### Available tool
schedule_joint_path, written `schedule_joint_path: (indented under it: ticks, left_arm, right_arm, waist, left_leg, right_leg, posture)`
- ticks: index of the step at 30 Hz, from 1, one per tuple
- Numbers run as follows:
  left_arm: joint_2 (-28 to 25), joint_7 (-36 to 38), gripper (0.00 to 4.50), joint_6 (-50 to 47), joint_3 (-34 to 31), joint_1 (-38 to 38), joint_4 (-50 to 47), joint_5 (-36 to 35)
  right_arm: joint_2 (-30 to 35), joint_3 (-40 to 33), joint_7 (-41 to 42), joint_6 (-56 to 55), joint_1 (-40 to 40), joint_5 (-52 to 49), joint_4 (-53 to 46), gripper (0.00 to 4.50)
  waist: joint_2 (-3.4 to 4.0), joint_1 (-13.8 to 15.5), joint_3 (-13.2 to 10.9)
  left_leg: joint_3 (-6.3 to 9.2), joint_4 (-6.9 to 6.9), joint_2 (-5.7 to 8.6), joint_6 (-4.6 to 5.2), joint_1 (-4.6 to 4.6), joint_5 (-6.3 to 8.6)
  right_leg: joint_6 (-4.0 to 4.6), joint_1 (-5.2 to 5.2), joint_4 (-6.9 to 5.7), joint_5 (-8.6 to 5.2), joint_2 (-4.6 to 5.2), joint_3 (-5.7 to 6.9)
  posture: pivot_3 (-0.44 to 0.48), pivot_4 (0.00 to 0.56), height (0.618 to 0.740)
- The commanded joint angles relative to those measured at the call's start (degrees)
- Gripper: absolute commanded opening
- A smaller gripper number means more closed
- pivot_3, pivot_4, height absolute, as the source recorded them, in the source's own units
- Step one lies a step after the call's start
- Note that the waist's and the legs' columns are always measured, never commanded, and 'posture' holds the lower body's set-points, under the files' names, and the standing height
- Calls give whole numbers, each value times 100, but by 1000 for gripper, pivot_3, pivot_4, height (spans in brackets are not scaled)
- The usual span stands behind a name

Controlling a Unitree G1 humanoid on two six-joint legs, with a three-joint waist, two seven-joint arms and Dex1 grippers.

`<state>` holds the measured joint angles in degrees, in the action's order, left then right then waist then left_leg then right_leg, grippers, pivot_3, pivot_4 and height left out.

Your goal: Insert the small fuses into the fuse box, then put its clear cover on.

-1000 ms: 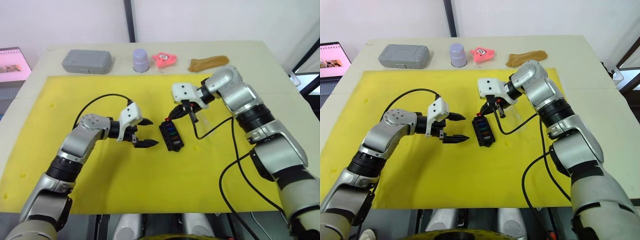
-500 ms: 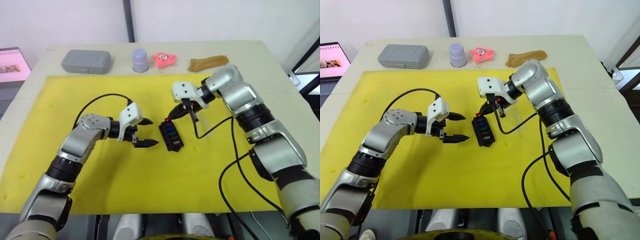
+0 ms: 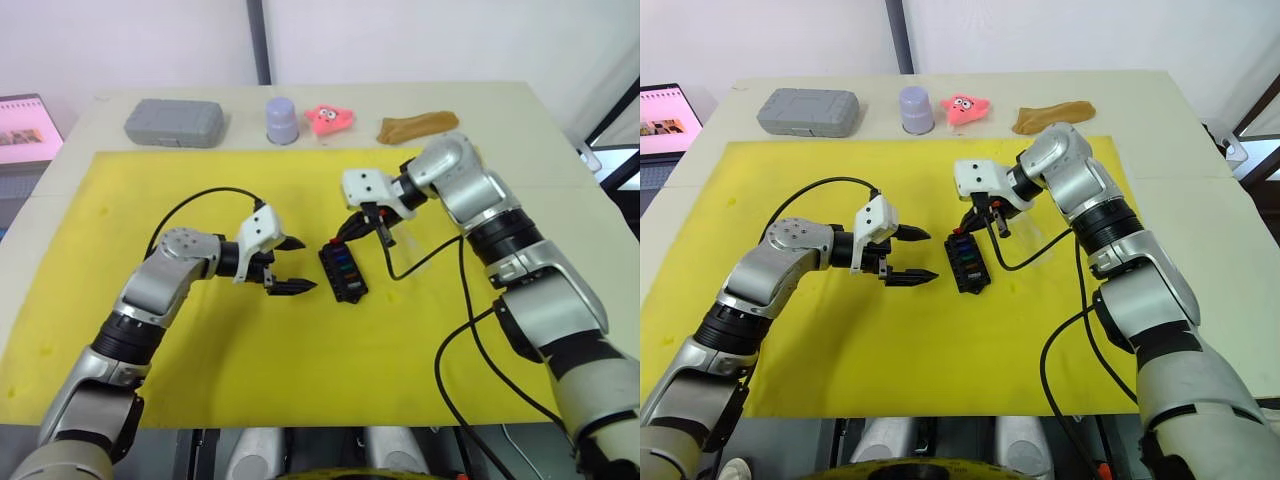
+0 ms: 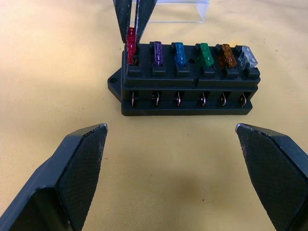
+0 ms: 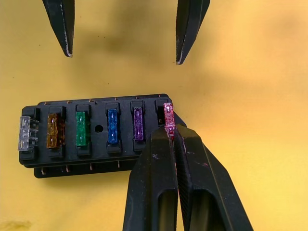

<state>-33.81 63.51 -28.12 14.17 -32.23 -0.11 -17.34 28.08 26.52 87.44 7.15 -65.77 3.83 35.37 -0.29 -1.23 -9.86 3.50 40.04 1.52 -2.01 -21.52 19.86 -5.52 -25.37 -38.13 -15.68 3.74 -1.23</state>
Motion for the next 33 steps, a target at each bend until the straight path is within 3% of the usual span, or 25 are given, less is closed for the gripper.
schedule_joint_path:
  ticks: [1,33]
  left_arm:
    - [-44,-19,4478,91,-156,-43,-158,6]
    - [-3,-18,4478,141,-147,-51,-142,47]
  right_arm:
    - [-37,-87,6,-90,-104,57,11,0]
    - [-46,-48,249,-279,-200,226,-65,0]
  waist:
    - [0,-1,0]
    - [1,0,0]
  left_leg:
    - [0,0,0,0,0,0]
    - [0,0,0,0,1,0]
  right_leg:
    - [0,0,0,0,0,0]
    - [0,1,-1,0,0,0]
  posture:
    - [0,150,740]
    - [0,150,740]
